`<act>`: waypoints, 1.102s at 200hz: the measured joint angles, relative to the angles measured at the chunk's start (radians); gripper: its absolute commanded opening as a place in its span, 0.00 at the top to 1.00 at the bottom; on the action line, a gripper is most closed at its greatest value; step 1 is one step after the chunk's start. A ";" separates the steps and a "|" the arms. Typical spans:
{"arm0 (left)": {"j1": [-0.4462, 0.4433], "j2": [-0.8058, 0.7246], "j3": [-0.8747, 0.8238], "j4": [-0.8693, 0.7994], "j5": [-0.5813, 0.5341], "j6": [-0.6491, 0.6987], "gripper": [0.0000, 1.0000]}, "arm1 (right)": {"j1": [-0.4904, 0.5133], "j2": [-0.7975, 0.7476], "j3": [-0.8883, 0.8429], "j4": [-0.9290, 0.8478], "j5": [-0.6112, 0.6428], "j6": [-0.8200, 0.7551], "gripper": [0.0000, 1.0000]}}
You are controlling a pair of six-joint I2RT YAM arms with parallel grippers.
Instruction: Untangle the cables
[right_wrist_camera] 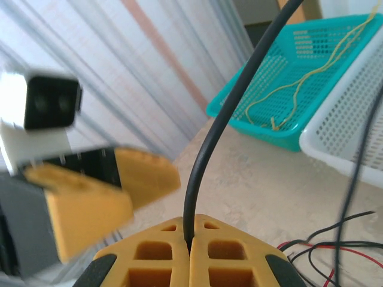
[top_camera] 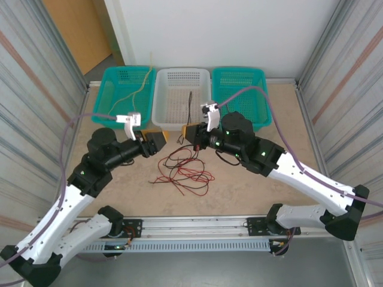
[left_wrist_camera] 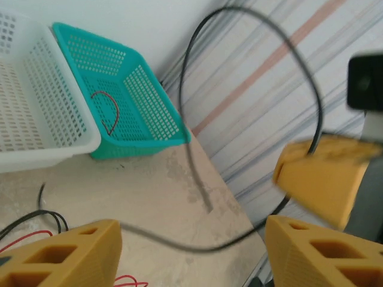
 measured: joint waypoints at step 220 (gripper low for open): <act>-0.262 0.153 0.006 0.117 -0.185 0.478 0.69 | -0.022 -0.009 -0.001 0.000 -0.084 0.088 1.00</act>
